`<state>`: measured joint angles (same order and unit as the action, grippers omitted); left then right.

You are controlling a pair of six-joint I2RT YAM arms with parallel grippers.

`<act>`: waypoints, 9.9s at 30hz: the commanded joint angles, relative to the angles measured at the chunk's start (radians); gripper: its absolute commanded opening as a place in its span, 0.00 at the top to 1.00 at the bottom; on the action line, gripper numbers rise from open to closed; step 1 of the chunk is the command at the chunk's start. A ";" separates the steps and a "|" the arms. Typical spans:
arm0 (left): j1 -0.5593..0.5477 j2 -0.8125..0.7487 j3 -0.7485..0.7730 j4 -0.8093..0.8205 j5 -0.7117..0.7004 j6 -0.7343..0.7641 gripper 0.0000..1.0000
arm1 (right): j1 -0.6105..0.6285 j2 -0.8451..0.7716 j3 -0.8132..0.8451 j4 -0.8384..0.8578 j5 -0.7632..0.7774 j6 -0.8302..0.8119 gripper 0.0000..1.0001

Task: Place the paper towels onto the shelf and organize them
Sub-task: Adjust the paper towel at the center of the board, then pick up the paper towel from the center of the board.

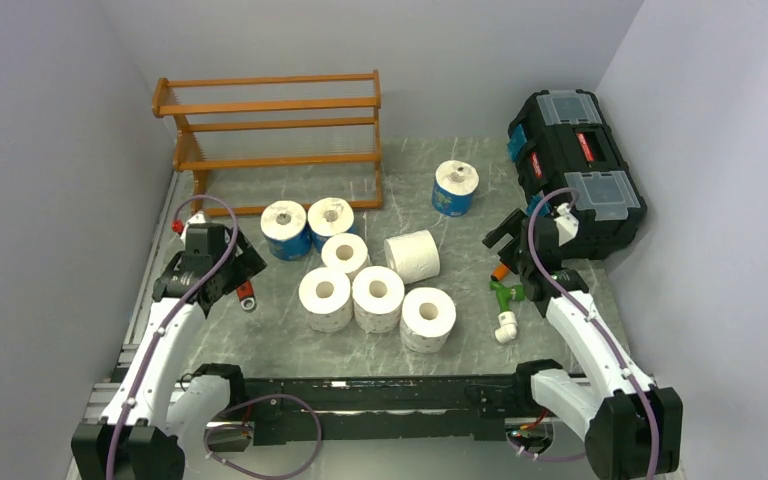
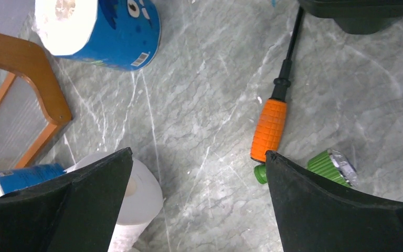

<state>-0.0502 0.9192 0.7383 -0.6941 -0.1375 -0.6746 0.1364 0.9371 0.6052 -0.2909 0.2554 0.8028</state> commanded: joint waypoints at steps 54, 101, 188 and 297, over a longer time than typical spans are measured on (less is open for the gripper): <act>-0.084 -0.122 -0.068 0.203 0.243 0.080 0.01 | 0.334 0.280 0.316 -0.003 -0.180 -0.341 0.07; -0.083 -0.086 -0.091 0.218 0.299 0.070 0.01 | 0.746 0.648 0.590 -0.169 0.268 -0.517 0.09; -0.081 -0.062 -0.102 0.236 0.358 0.062 0.01 | 0.669 0.807 0.535 -0.244 0.618 -0.480 0.11; -0.082 -0.032 -0.109 0.244 0.408 0.058 0.01 | 0.334 0.655 0.544 -0.106 0.042 -0.444 0.25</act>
<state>-0.1345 0.8948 0.6273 -0.4755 0.2478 -0.6140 0.4706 1.6226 1.1549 -0.3927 0.3038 0.3435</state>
